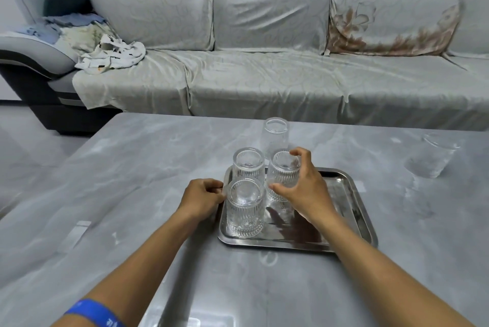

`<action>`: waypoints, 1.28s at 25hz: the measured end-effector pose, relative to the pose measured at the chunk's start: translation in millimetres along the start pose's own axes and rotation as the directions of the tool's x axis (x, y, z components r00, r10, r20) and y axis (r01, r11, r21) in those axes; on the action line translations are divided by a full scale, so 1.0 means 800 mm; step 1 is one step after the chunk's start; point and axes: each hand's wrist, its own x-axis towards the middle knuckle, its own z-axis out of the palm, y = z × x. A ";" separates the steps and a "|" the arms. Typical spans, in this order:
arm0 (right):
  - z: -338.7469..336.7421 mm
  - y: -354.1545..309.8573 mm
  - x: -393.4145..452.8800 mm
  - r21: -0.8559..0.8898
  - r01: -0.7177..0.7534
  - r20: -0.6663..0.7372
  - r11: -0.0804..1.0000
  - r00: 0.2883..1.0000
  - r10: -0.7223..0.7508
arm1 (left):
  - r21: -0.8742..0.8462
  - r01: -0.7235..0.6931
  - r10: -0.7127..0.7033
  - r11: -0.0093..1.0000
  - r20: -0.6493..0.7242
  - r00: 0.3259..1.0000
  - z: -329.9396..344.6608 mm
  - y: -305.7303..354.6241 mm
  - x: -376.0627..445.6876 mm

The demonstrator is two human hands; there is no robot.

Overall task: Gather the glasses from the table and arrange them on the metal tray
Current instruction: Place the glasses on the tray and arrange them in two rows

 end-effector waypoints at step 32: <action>-0.140 -0.151 -0.060 0.930 -0.329 0.351 -0.163 0.927 0.132 | -0.588 -0.413 0.504 0.696 -0.011 0.864 0.044 0.215 -0.135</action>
